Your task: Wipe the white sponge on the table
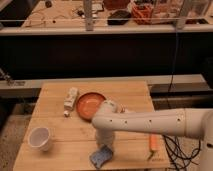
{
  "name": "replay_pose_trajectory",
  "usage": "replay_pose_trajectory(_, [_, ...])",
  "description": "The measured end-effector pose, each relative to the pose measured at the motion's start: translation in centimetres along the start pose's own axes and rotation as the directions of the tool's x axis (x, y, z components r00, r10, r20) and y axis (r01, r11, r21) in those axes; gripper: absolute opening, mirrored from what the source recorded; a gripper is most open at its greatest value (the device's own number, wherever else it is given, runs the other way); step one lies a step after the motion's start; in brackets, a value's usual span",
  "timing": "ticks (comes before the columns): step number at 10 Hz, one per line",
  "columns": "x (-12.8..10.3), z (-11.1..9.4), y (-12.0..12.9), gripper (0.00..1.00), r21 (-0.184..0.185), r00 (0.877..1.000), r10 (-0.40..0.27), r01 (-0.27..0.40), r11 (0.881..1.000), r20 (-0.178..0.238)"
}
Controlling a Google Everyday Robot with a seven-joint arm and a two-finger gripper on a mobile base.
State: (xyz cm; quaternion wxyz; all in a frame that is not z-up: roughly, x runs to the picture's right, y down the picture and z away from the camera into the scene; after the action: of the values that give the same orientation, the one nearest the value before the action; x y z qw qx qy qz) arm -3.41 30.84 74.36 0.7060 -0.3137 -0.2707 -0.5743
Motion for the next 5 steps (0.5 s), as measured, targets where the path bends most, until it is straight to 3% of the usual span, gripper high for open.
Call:
replay_pose_trajectory(2, [-0.2,0.2,-3.7,0.00,0.002,0.998,-0.070,0.070,0.998,0.005])
replay_pose_trajectory(3, [0.1,0.4,-6.7,0.00,0.002,0.992,-0.122,0.122,0.993,0.009])
replay_pose_trajectory(5, [1.8,0.4,-9.5,0.00,0.006,0.987,-0.162,0.162,0.987,0.008])
